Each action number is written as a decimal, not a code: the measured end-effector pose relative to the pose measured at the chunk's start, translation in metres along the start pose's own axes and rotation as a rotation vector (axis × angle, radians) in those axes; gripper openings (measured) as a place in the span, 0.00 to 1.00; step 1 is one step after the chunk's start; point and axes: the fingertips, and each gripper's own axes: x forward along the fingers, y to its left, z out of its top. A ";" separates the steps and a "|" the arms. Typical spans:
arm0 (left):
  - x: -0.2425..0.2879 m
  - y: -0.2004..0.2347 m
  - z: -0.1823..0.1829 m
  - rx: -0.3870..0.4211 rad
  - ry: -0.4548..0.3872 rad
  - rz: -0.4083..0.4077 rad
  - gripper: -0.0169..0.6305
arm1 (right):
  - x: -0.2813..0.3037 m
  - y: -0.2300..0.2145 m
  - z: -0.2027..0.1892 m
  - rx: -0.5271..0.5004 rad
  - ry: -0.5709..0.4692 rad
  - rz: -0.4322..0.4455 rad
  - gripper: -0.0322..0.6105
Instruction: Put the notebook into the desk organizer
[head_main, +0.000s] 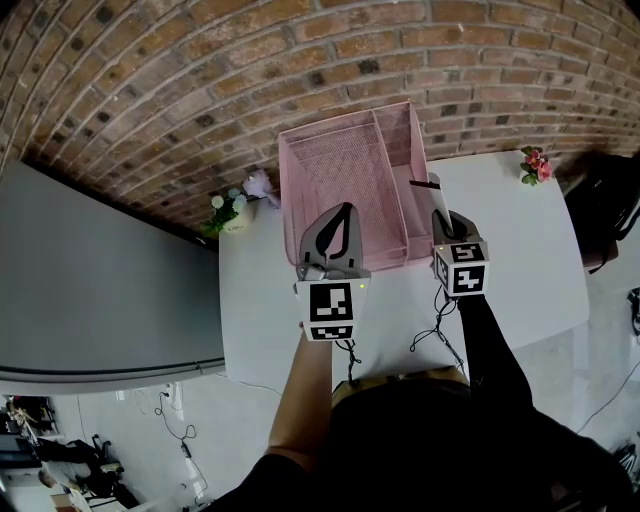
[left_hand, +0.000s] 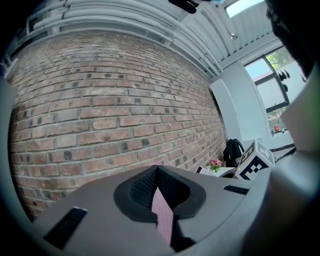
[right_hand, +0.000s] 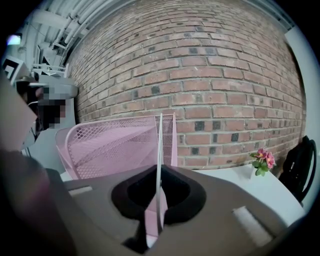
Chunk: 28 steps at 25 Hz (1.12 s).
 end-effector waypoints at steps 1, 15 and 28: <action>0.000 0.000 0.000 0.000 -0.001 0.001 0.04 | 0.000 0.001 0.001 0.001 -0.003 0.002 0.06; -0.004 0.002 -0.001 -0.005 -0.003 0.006 0.04 | 0.001 0.009 0.003 -0.013 -0.017 0.029 0.06; -0.005 0.012 -0.004 0.000 0.003 0.024 0.04 | 0.008 0.027 0.025 -0.007 -0.125 0.093 0.06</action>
